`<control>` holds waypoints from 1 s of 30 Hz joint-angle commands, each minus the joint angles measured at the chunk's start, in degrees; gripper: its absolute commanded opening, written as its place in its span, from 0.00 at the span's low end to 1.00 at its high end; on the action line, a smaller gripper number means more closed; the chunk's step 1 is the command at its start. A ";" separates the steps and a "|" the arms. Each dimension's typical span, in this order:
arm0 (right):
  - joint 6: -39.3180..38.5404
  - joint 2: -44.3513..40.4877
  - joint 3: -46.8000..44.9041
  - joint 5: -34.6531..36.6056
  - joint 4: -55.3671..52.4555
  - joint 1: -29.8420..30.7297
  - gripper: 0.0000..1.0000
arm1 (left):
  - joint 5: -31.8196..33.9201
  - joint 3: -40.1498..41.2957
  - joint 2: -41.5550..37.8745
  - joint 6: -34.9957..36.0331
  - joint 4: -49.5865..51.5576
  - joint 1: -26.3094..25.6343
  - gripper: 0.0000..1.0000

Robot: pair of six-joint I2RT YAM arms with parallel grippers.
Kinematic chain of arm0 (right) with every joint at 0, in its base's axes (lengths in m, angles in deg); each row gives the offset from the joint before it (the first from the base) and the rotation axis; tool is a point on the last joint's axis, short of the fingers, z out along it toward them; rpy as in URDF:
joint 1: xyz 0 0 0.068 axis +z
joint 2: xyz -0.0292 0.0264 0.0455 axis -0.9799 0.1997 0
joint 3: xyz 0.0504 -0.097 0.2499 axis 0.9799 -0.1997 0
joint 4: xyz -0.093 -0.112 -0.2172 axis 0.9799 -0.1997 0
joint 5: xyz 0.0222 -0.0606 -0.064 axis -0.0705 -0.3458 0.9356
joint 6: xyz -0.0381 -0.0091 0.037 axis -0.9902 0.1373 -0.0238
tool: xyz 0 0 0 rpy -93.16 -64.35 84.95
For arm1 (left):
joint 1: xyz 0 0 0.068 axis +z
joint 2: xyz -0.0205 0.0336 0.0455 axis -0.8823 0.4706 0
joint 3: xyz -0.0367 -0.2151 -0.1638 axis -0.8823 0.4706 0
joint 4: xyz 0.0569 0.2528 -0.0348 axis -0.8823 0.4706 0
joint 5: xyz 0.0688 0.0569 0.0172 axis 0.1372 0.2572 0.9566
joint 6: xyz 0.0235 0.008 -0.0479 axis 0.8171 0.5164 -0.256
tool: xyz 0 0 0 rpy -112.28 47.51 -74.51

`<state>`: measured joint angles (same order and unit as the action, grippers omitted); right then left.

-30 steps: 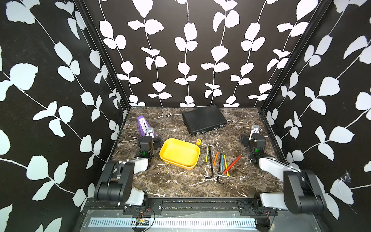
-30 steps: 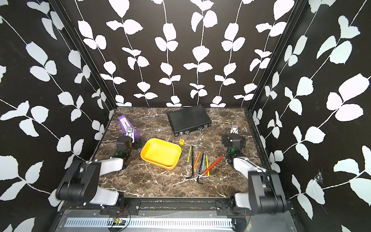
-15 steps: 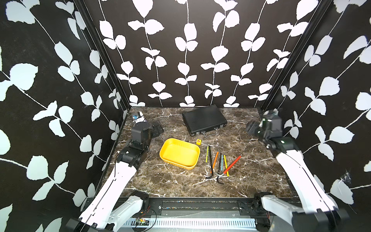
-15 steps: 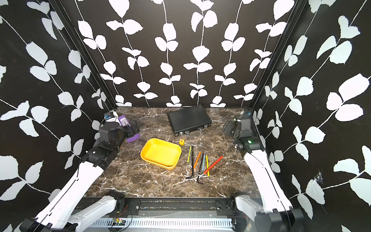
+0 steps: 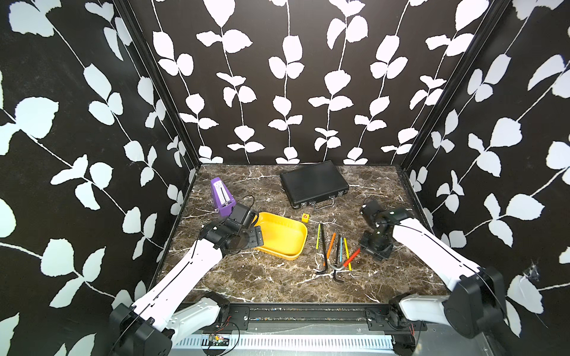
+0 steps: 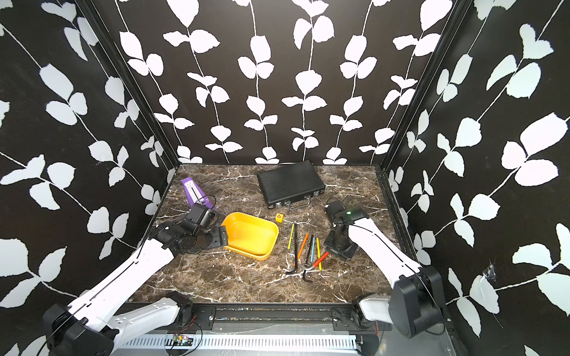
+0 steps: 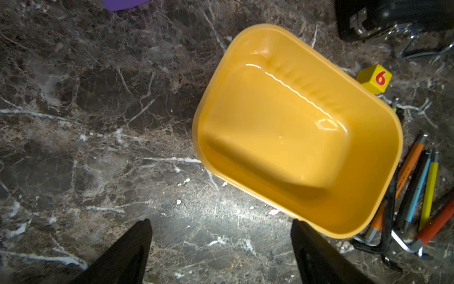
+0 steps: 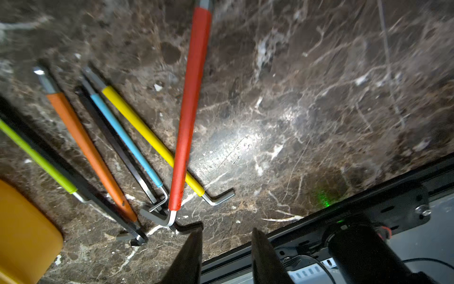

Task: Put the hex key on the desktop into the storage box
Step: Pick up the Allen key from the center of the board.

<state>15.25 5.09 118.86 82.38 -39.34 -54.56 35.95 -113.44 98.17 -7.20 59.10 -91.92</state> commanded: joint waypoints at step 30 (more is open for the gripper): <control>8.98 11.30 -10.08 -5.17 20.56 4.46 0.34 | -1.99 -0.12 -3.42 3.44 2.33 -0.37 0.89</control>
<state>23.03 15.21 110.69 77.44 -19.25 -50.65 34.03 -113.44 95.35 -4.23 61.39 -92.10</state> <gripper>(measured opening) 0.343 0.888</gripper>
